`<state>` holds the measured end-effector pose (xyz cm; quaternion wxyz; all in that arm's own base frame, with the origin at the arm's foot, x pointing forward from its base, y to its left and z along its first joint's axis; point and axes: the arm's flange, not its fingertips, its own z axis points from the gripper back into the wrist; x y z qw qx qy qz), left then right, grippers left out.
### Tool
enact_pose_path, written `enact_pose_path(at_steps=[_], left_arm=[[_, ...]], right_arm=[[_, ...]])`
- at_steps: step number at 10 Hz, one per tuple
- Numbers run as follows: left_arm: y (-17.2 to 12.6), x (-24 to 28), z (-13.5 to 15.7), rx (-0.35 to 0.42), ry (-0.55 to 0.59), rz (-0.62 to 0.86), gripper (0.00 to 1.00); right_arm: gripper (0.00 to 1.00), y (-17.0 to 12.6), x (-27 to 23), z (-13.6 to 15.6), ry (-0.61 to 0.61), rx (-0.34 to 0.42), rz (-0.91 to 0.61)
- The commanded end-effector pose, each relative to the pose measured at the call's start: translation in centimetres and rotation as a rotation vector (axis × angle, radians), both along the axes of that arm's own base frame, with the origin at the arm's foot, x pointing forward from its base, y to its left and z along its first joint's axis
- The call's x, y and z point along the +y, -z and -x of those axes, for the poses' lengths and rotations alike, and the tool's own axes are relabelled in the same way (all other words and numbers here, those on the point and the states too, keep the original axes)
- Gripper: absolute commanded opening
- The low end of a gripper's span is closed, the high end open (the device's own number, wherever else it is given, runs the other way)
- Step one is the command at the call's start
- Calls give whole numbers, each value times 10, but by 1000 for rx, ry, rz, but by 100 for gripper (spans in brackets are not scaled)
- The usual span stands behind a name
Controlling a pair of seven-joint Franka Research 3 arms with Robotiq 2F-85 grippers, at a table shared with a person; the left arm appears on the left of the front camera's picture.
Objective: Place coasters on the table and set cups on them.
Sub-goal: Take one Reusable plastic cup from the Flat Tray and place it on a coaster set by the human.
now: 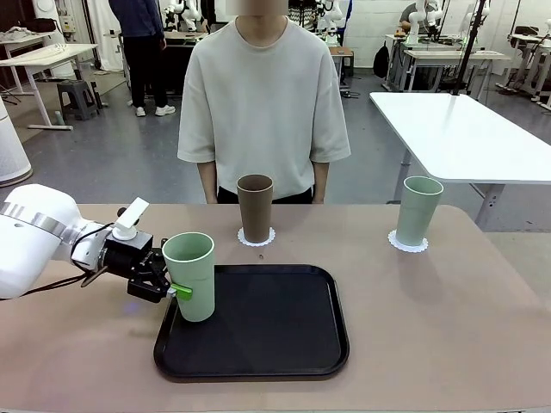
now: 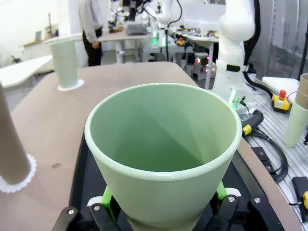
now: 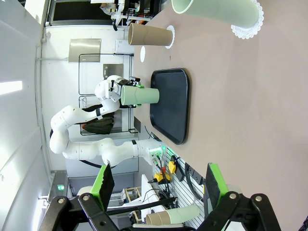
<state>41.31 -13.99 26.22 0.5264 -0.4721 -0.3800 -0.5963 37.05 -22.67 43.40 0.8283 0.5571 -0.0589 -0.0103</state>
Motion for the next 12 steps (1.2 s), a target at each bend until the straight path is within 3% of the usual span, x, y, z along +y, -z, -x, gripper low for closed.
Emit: enact_pose_path(at_steps=[1,3,7,9,12], left_arm=[[-3,-1,-2,-8,-12,42,0],[-33,7,6,12,-57,54,0],[-158,74,5,23,-262,25,0],[-187,107,-4,67,-308,-16,0],[-194,115,-4,39,-334,-11,0]], right_arm=[[100,0,3,5,-1,-4,-6],[100,0,3,5,-1,-4,-6],[100,0,3,5,-1,-4,-6],[100,0,3,5,-1,-4,-6],[100,0,3,5,-1,-4,-6]])
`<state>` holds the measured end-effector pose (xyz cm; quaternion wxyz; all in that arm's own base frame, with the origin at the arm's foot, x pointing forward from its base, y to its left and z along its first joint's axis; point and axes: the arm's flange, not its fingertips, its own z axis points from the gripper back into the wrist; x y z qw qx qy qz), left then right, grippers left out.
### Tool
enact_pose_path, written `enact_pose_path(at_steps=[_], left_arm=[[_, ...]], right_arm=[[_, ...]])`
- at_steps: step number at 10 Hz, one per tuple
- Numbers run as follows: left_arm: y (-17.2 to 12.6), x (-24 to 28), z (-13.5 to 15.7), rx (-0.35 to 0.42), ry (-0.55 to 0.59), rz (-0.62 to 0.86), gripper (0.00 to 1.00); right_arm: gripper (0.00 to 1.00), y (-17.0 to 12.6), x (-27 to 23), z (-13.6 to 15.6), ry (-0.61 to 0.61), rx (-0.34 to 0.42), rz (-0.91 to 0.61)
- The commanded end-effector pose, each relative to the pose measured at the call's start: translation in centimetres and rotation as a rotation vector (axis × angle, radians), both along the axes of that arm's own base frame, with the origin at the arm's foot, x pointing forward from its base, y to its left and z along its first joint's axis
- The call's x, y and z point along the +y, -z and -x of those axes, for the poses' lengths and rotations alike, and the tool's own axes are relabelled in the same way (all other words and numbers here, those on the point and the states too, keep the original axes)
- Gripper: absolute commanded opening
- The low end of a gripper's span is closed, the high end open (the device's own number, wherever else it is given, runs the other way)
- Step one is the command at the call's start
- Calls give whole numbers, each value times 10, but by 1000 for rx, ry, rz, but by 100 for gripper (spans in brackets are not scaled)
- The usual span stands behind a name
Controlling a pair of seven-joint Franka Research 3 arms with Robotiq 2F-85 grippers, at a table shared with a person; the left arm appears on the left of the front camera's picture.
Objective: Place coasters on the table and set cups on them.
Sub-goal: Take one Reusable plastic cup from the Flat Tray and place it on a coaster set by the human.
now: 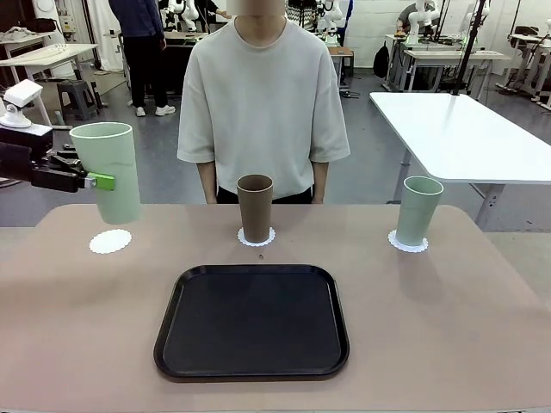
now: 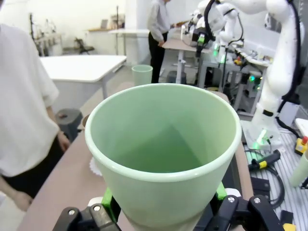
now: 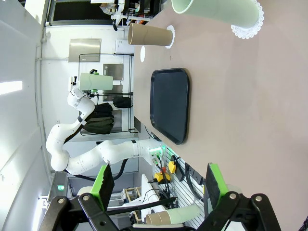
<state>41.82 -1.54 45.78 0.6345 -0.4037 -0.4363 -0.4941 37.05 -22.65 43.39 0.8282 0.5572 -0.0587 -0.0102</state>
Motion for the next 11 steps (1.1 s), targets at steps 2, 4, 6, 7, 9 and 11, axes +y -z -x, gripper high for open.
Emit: enact_pose_path(at_steps=[2,4,6,7,9,11], left_arm=[[2,-10,2,-1,9,18,0],[2,-10,2,-1,9,18,0],[4,8,-24,-21,60,22,87],[13,27,-47,-41,118,18,87],[35,69,-85,-60,91,66,87],[49,106,-109,-66,64,65,87]], right_arm=[[100,0,2,5,-1,-4,-6],[100,0,2,5,-1,-4,-6],[100,0,2,5,-1,-4,-6],[100,0,2,5,-1,-4,-6],[100,0,2,5,-1,-4,-6],[100,0,2,5,-1,-4,-6]])
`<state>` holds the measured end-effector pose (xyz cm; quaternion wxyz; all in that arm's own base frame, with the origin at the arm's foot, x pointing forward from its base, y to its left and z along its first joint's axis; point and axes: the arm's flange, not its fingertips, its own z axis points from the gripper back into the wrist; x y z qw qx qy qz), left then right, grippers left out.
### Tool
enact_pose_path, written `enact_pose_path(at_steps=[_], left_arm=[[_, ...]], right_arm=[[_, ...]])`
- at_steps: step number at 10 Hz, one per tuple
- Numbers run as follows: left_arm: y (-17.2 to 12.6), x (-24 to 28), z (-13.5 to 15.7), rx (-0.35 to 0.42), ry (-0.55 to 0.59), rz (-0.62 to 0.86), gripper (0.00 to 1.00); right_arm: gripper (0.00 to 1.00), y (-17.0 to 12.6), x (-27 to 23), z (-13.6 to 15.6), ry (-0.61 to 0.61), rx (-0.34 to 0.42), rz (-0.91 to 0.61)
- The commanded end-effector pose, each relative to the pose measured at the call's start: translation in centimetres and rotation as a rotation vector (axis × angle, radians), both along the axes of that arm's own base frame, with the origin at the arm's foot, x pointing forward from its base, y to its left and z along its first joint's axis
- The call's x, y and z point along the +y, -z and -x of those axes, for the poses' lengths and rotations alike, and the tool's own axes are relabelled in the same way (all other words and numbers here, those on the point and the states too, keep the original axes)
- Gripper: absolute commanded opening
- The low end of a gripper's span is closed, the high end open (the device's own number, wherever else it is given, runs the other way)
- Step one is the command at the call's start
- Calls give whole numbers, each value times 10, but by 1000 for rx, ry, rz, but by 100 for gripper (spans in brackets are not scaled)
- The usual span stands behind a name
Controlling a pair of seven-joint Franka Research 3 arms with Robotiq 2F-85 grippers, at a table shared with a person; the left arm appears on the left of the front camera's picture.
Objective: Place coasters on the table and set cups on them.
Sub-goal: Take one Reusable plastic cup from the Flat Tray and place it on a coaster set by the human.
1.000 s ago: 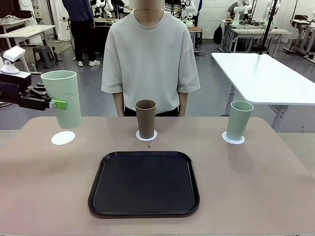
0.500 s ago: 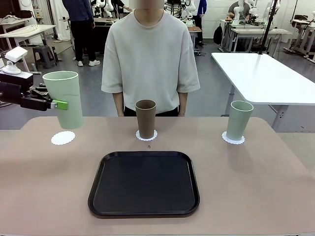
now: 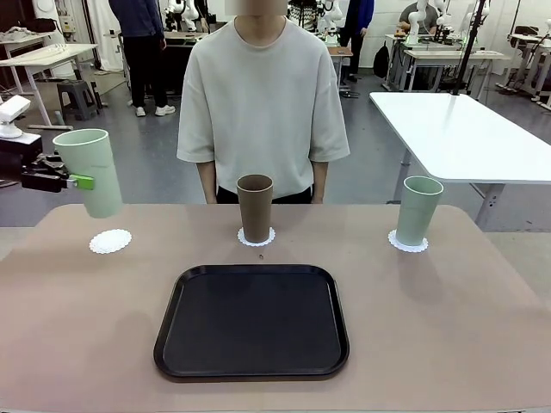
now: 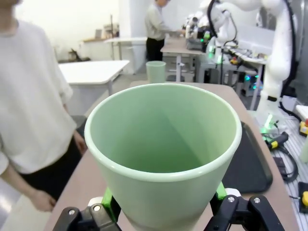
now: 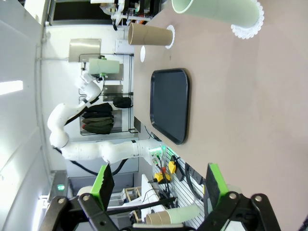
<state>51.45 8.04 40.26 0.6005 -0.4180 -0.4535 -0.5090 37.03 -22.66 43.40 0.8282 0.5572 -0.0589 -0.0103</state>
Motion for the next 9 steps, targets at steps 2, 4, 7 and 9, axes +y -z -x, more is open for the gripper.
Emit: enact_pose_path(at_steps=[2,4,7,9], left_arm=[[5,36,-27,-13,-3,57,87],[11,51,-33,-2,-45,36,87],[16,53,-29,7,-42,15,87],[16,53,-29,7,-42,15,87]], right_arm=[[100,0,3,4,-1,-4,-6],[100,0,3,4,-1,-4,-6],[100,0,3,4,-1,-4,-6],[100,0,3,4,-1,-4,-6]])
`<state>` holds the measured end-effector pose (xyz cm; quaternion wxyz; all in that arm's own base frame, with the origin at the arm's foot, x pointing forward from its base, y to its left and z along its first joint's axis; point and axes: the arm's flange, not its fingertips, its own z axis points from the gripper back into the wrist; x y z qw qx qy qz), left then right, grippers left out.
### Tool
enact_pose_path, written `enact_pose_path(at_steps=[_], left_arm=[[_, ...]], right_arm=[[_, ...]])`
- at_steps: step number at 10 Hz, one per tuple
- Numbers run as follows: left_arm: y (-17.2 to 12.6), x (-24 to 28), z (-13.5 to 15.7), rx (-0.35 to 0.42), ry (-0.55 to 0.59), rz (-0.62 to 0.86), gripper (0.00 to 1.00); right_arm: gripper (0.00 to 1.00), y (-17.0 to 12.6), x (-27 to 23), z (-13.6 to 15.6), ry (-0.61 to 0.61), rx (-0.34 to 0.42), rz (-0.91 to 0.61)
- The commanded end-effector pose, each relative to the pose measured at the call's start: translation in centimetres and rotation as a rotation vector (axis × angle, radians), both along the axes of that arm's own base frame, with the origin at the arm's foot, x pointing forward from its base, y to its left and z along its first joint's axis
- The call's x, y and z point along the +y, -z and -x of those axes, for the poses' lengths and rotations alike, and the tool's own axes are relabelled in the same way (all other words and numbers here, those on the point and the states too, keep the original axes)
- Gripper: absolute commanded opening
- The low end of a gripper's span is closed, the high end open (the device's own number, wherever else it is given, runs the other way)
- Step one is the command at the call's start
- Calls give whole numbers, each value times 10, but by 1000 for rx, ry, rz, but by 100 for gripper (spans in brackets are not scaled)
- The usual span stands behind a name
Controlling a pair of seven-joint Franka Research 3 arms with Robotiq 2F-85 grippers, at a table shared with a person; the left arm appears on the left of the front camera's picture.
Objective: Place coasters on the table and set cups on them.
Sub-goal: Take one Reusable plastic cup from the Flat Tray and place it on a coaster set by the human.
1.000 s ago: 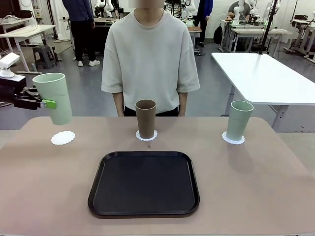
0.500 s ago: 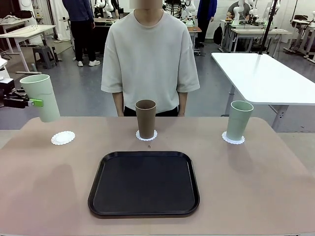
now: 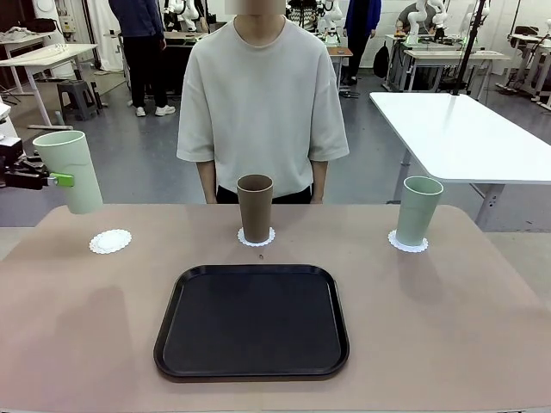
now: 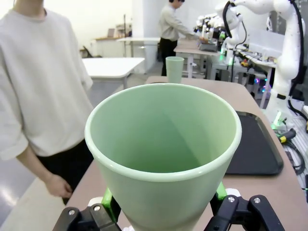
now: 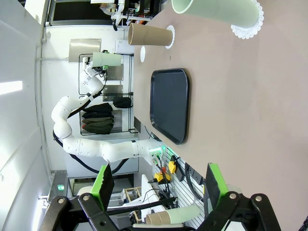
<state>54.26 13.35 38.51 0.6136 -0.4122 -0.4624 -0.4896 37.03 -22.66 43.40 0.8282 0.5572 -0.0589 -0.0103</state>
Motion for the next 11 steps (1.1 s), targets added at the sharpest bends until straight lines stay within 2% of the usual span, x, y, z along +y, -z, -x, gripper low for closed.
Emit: enact_pose_path(at_steps=[1,3,4,6,11], left_arm=[[-1,0,-1,-4,7,6,87],[9,1,-4,-4,35,6,87],[20,1,-9,-44,51,-5,87],[37,2,-10,-78,79,-25,87],[70,-7,-28,-96,57,-75,87]], right_arm=[[100,0,3,4,-1,-4,-6],[100,0,3,4,-1,-4,-6],[100,0,3,4,-1,-4,-6],[100,0,3,4,-1,-4,-6],[100,0,3,4,-1,-4,-6]])
